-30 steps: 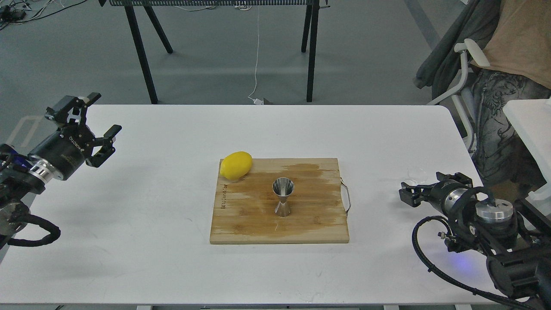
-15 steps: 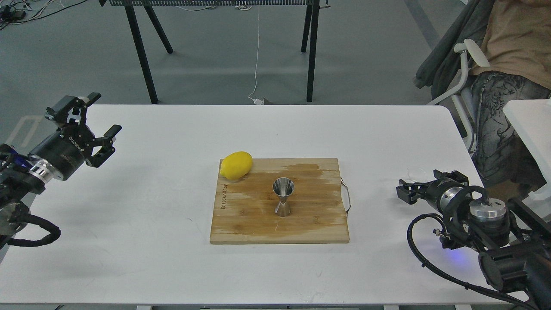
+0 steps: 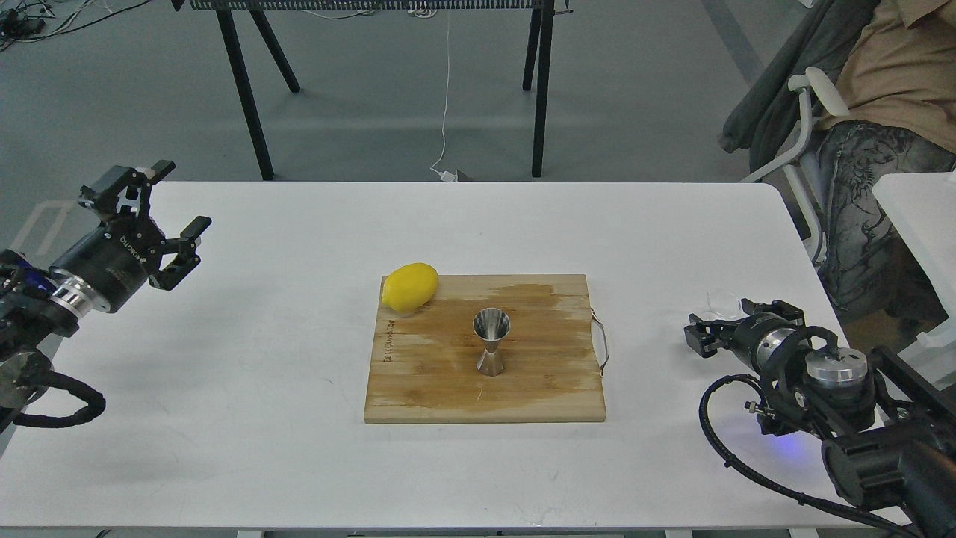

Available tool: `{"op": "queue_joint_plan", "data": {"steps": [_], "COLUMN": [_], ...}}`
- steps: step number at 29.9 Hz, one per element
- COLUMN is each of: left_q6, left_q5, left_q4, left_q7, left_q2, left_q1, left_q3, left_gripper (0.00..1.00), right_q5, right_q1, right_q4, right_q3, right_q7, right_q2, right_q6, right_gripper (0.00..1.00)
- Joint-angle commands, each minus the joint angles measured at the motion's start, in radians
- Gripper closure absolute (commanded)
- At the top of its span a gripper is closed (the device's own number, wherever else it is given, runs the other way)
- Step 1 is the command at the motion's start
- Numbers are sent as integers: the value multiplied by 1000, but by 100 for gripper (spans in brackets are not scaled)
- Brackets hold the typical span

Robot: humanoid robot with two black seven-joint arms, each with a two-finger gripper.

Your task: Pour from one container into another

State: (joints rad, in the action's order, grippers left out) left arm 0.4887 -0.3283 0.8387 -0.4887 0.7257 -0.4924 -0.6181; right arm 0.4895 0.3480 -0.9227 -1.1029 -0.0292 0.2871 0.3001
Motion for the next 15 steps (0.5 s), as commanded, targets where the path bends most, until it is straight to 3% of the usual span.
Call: {"op": "queue_joint_plan", "data": {"steps": [1,15], "left_q6": [0,0], "left_q5": [0,0], "left_q4": [-1,-1], "left_q7": [0,0], "left_q2": [0,1], "left_q1": [0,0], "left_q3": [0,0], "left_gripper": [8,8], "right_q5": [0,-6], "right_q1": [8,9], "right_q4": [15,25], "right_q3": [0,1], "right_q7": [0,0], "right_q2": [-8,-14], "right_q6": [-4,-35], "right_gripper": [19,30]}}
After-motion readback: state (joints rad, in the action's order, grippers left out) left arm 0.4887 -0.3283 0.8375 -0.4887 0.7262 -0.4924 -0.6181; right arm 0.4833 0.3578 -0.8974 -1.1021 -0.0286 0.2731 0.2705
